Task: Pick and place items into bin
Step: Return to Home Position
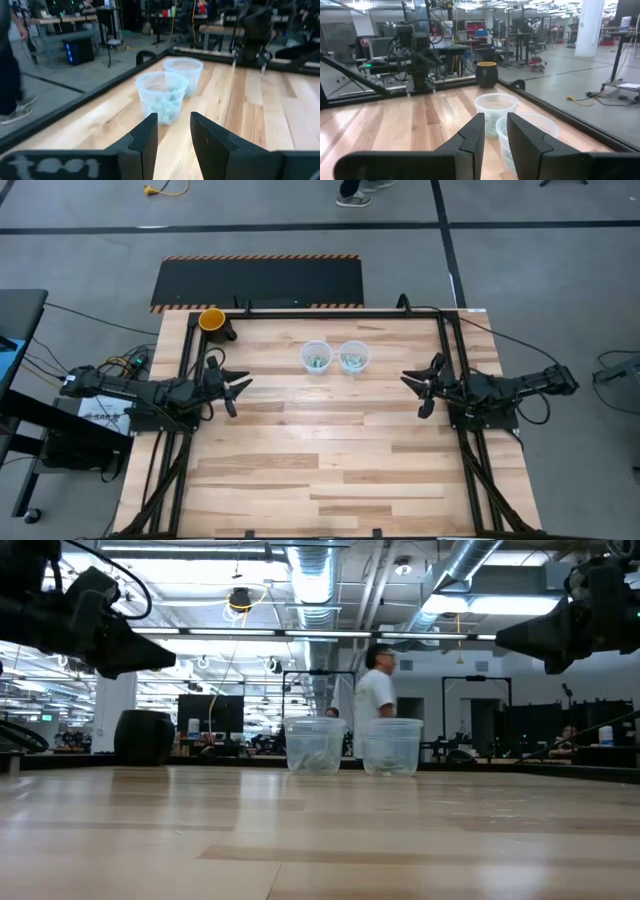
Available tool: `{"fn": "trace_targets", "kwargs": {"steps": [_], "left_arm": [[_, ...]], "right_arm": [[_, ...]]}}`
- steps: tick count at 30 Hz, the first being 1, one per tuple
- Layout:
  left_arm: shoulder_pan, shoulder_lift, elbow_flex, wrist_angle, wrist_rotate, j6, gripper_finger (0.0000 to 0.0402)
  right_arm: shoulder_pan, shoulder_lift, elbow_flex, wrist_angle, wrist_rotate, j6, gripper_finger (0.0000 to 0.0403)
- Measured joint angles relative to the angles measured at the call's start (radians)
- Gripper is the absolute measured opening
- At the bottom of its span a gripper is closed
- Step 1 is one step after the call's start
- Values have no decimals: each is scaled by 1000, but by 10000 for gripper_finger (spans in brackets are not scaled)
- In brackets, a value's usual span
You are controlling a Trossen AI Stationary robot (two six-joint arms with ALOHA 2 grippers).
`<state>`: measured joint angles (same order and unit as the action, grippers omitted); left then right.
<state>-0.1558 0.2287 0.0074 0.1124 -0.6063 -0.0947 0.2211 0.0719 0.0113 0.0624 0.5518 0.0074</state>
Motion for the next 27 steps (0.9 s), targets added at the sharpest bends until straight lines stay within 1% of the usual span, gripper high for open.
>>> {"fn": "trace_targets", "kwargs": {"steps": [5, 27], "left_arm": [[0, 0, 0, -17, 24, -16, 104], [0, 0, -1, -18, 24, 19, 104]], "right_arm": [[0, 0, 0, 0, 0, 0, 75], [0, 0, 0, -1, -1, 1, 75]]}}
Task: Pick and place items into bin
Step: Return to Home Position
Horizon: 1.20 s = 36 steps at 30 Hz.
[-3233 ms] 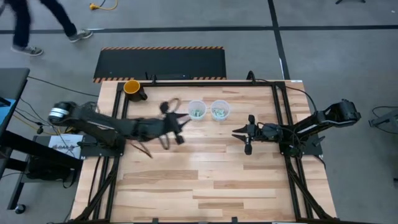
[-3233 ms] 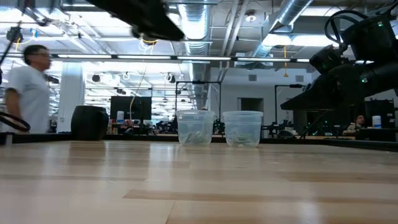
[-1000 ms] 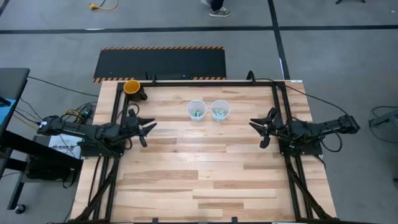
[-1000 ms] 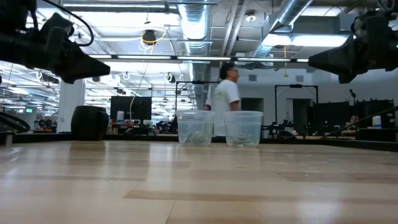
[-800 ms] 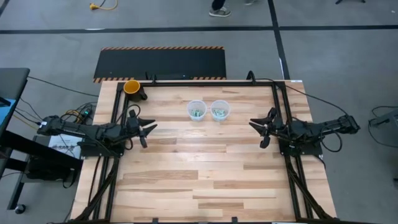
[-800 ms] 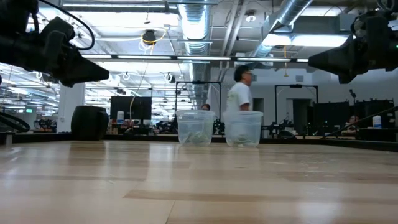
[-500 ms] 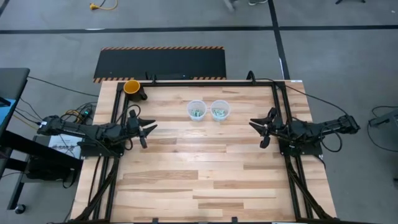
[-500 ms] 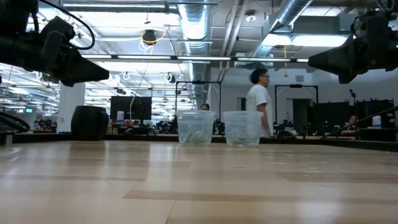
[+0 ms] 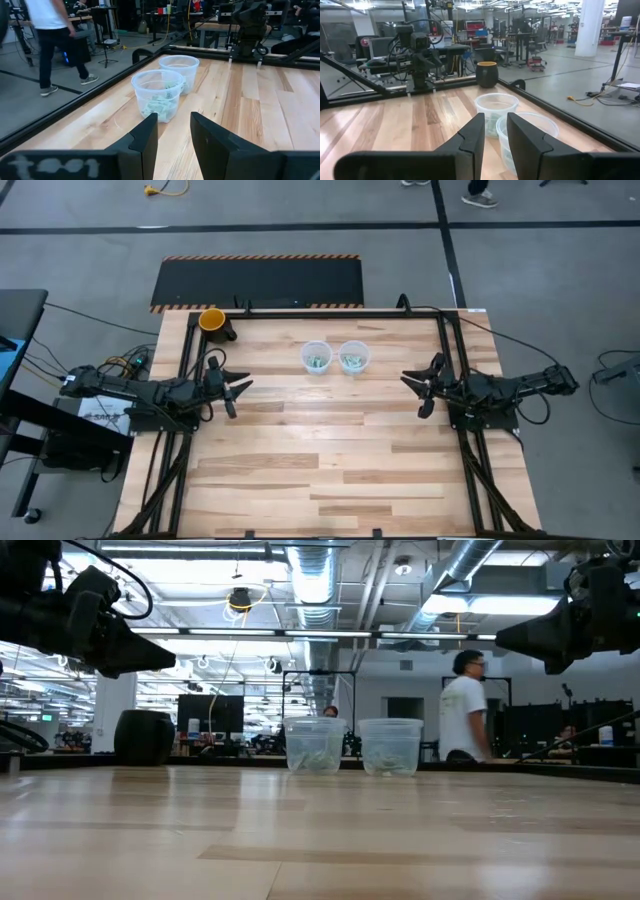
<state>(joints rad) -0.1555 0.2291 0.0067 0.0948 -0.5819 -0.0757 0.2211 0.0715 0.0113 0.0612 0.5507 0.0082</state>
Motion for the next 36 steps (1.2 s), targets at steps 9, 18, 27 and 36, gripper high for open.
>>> {"fn": "trace_targets", "kwargs": {"steps": [9, 18, 27, 36], "left_arm": [[0, 0, 0, 0, 0, 0, 104], [0, 0, 0, 0, 0, 1, 104], [0, -1, 0, 0, -1, 1, 104], [0, -91, 0, 0, -1, 1, 104]], "right_arm": [[0, 0, 0, 0, 0, 0, 75], [0, 0, 0, 0, 0, 0, 75], [0, 0, 0, 0, 0, 0, 75], [0, 0, 0, 0, 0, 0, 75]]}}
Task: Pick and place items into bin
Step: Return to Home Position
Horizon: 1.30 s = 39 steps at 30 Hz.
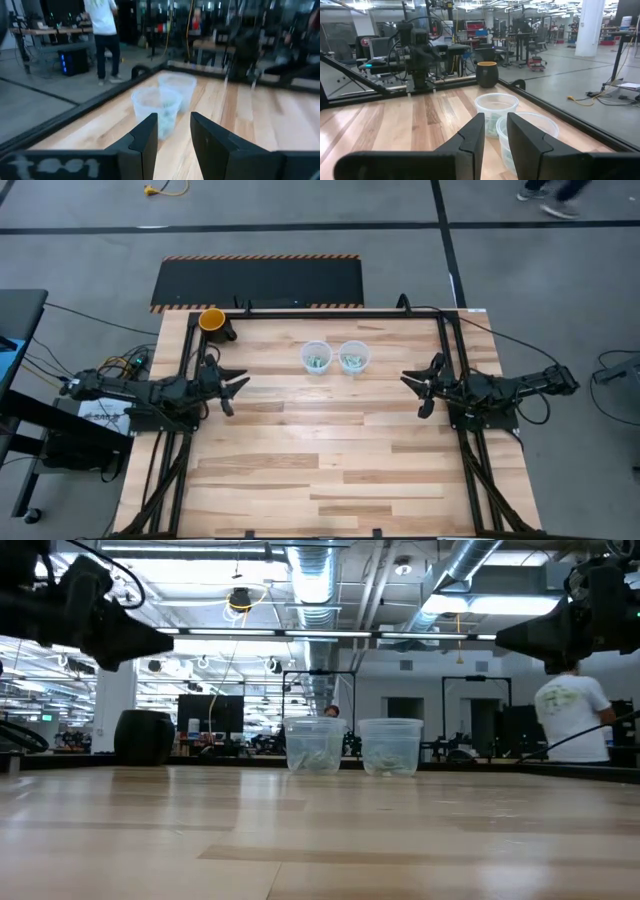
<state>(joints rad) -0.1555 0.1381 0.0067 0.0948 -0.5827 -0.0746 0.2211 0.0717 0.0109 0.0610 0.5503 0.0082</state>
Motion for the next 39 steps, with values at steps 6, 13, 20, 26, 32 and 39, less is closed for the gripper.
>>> {"fn": "trace_targets", "kwargs": {"steps": [6, 13, 20, 26, 32, 39], "left_arm": [[0, -136, 2, 20, -6, 1, 104], [0, -136, 8, -8, 1, 1, 104], [0, -132, 8, -18, -1, 1, 104], [0, -132, 8, -21, -1, 1, 104], [0, -132, 8, -23, -1, 1, 104], [0, -132, 8, -24, -1, 1, 104]], "right_arm": [[0, 0, 0, 0, 0, 0, 75], [1, 0, 0, 0, -1, 0, 75], [0, 0, 0, 0, -1, 0, 75], [0, 0, 0, 0, -1, 0, 75], [0, 0, 0, 0, 0, 0, 75], [0, 0, 0, 0, 0, 0, 75]]}}
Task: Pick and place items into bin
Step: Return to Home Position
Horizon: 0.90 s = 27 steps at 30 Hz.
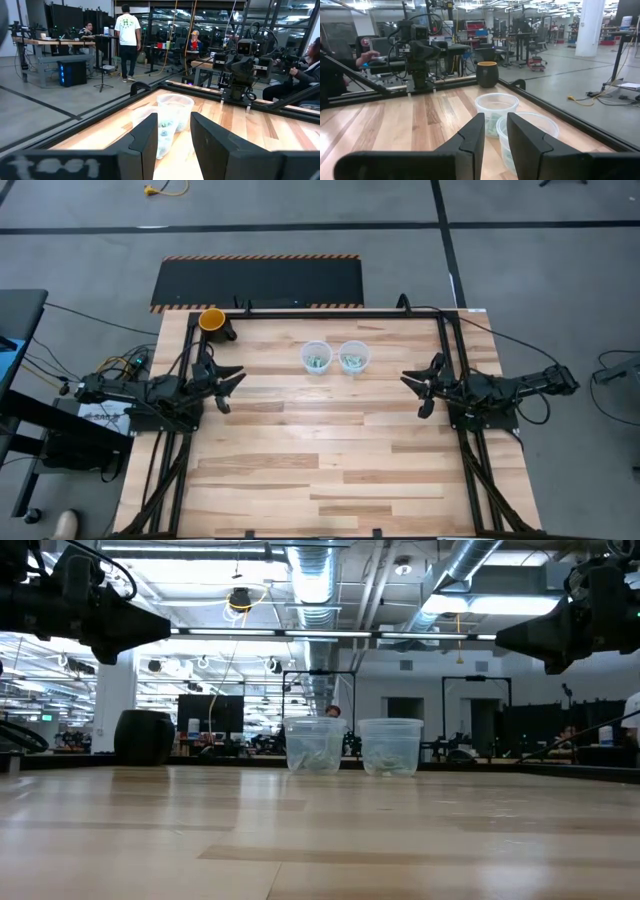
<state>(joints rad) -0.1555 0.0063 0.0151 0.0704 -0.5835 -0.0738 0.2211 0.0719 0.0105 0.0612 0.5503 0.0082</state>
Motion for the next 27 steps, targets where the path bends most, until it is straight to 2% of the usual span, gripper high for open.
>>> {"fn": "trace_targets", "kwargs": {"steps": [27], "left_arm": [[0, 0, 1, -1, 1, 0, 104]], "right_arm": [[0, 0, 0, 0, 0, 0, 75]]}}
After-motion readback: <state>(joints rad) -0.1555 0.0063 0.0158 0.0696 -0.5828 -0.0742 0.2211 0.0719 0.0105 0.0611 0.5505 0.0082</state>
